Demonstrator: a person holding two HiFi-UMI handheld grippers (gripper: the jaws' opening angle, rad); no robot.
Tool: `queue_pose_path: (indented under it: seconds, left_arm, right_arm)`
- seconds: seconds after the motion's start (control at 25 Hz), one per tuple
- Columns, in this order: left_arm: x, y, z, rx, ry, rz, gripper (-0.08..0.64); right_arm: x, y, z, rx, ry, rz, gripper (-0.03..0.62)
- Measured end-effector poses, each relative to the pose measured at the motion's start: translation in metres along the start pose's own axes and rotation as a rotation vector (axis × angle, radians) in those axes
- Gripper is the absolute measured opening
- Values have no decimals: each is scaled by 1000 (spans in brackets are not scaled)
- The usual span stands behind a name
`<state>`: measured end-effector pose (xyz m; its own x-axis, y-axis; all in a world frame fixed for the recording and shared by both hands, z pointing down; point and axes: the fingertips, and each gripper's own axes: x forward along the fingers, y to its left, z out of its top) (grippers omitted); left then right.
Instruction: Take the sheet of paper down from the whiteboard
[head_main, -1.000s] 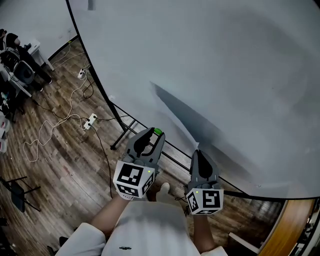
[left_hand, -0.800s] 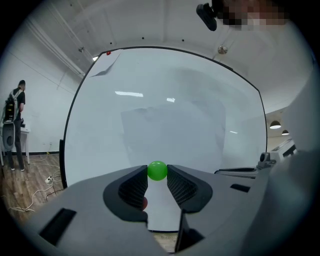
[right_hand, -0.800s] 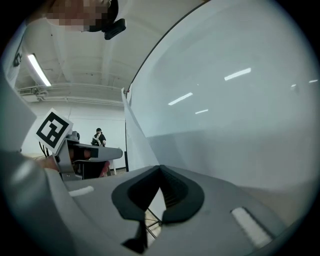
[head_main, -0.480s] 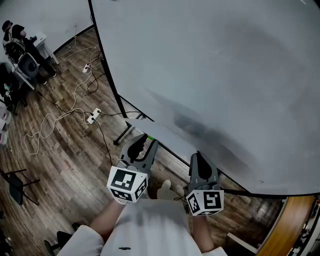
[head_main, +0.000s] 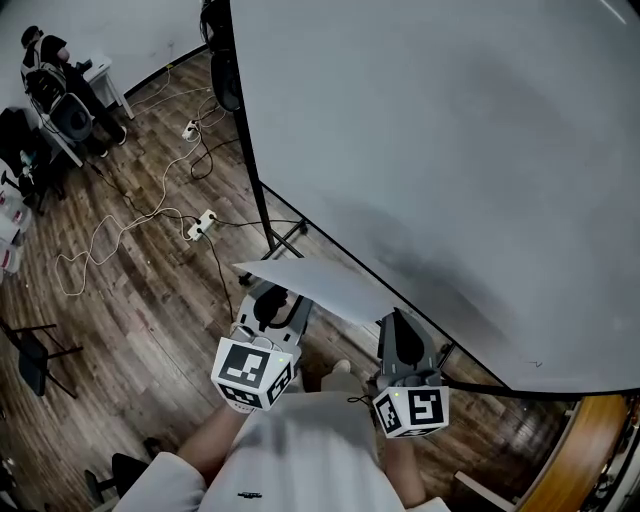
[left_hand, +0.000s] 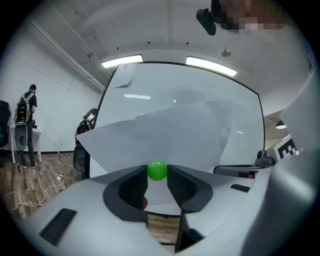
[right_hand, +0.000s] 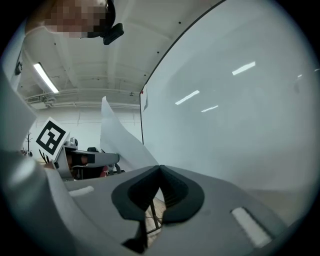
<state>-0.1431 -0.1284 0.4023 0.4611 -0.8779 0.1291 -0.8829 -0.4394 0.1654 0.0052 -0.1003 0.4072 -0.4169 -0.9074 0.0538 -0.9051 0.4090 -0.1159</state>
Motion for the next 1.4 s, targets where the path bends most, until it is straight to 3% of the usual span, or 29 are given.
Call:
queue_pose_path:
  seconds: [1.4]
  left_arm:
    - [-28,13,1,6,-25,30,126]
  right_arm:
    - [-4,25,-2,-42,1,44,11]
